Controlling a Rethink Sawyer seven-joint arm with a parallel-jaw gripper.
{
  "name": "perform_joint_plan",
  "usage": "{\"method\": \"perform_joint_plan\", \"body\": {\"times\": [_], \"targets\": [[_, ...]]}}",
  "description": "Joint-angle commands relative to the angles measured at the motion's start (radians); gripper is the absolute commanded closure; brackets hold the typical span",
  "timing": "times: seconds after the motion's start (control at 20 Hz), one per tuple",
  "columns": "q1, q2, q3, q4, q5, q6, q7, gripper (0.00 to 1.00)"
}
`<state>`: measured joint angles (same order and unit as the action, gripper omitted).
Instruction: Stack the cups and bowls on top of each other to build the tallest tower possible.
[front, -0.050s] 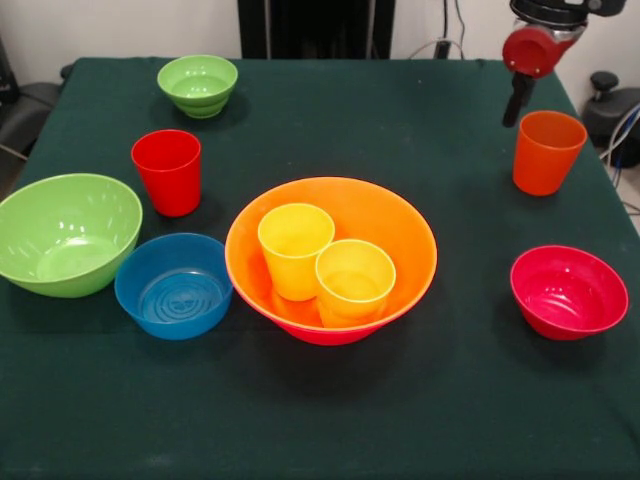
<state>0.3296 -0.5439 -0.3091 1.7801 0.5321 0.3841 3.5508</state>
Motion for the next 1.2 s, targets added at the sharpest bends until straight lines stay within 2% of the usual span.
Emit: {"method": "perform_joint_plan", "body": {"times": [0.05,0.55,0.8,1.05,1.2], "targets": [[0.019,-0.015,-0.001,0.007,0.071,0.118,0.199,0.00],[0.110,0.061,-0.113,-0.134,0.131,0.251,0.329,0.00],[0.122,0.093,-0.126,-0.162,0.173,0.253,0.343,0.00],[0.148,0.175,-0.153,-0.237,0.207,0.284,0.413,0.00],[0.146,0.199,-0.166,-0.259,0.219,0.290,0.412,0.00]]}}
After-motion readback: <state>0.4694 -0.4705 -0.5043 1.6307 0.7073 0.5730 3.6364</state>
